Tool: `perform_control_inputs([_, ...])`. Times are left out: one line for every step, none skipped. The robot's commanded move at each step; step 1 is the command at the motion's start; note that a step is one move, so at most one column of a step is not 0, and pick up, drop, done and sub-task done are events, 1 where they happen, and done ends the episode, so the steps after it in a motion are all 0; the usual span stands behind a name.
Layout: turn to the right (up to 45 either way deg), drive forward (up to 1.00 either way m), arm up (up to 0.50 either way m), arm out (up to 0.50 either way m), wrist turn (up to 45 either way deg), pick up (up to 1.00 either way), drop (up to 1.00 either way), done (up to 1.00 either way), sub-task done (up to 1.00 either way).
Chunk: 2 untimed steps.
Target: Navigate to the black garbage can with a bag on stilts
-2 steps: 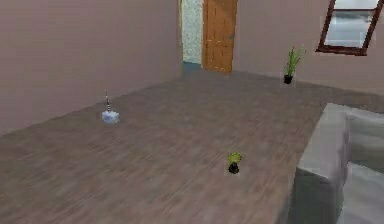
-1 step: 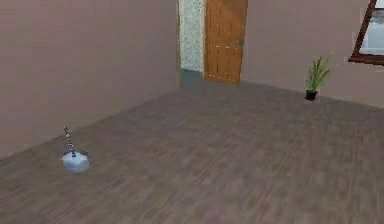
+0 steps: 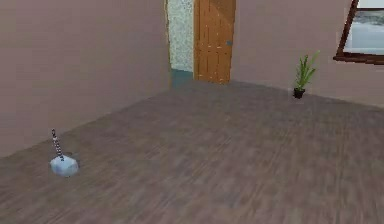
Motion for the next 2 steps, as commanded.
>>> perform_control_inputs([-45.0, 0.0, 0.0, 0.0, 0.0, 0.0, 0.0, 0.0, 0.0])
perform_control_inputs([-45.0, 0.0, 0.0, 0.0, 0.0, 0.0, 0.0, 0.0, 0.0])
